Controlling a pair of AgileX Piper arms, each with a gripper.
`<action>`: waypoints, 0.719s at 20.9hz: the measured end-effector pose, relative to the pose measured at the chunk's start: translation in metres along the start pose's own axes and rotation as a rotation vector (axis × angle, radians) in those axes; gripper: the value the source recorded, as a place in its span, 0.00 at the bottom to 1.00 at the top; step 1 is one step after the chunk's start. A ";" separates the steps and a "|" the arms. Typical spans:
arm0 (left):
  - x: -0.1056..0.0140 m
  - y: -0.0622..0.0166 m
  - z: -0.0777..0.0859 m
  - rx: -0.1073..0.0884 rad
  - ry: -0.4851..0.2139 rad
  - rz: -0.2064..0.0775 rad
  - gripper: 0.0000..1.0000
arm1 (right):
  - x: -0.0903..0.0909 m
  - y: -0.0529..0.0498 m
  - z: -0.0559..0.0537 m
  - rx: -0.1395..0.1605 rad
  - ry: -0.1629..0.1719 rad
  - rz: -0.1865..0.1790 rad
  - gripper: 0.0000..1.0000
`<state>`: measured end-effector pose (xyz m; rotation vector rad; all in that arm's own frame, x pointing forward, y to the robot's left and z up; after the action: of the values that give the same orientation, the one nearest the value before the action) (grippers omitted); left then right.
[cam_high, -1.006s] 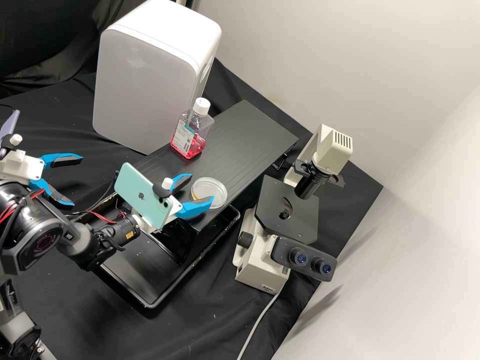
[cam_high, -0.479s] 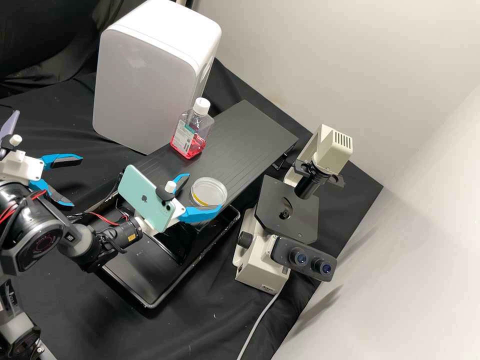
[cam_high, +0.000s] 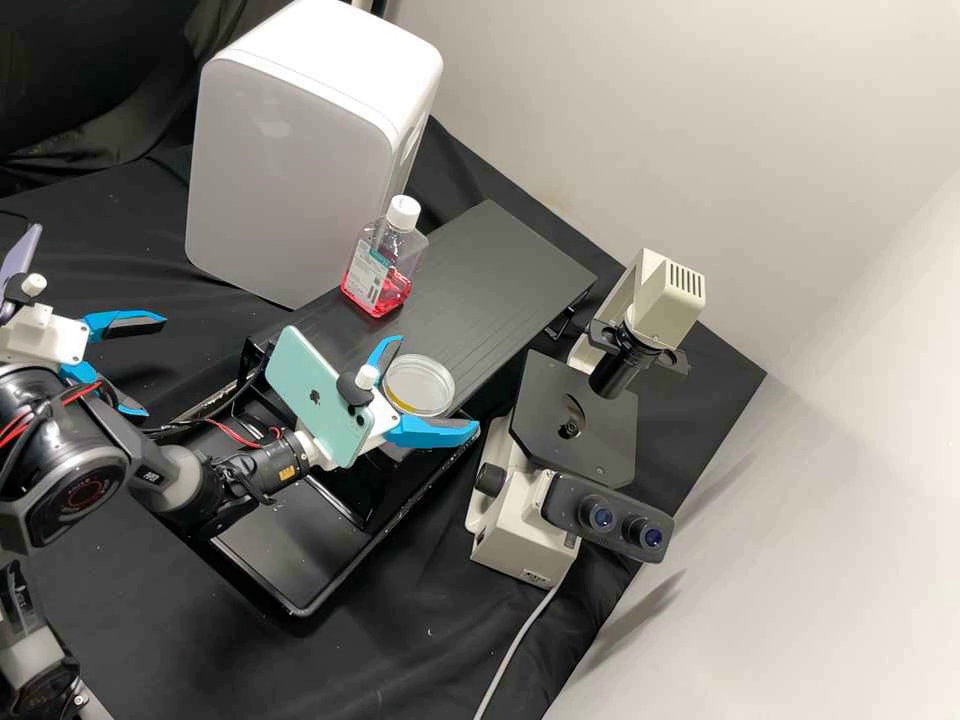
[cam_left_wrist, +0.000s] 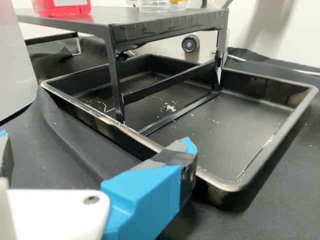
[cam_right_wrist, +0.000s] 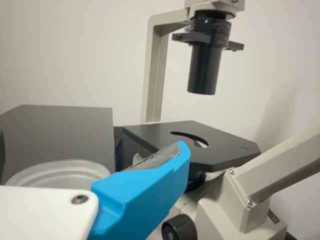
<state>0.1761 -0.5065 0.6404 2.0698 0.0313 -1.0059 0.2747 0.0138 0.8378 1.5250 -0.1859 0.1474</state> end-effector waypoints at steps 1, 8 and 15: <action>0.000 0.0000 0.000 0.010 0.000 0.000 1.00 | 0.001 0.001 -0.001 0.003 0.004 0.004 1.00; 0.000 0.0003 0.000 0.009 0.000 0.001 1.00 | 0.004 0.003 -0.005 0.005 0.018 0.012 1.00; 0.000 0.0003 0.000 0.009 0.000 0.001 1.00 | 0.003 -0.007 -0.013 0.013 0.047 -0.031 1.00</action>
<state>0.1764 -0.5068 0.6404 2.0779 0.0250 -1.0073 0.2795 0.0268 0.8311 1.5355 -0.1242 0.1597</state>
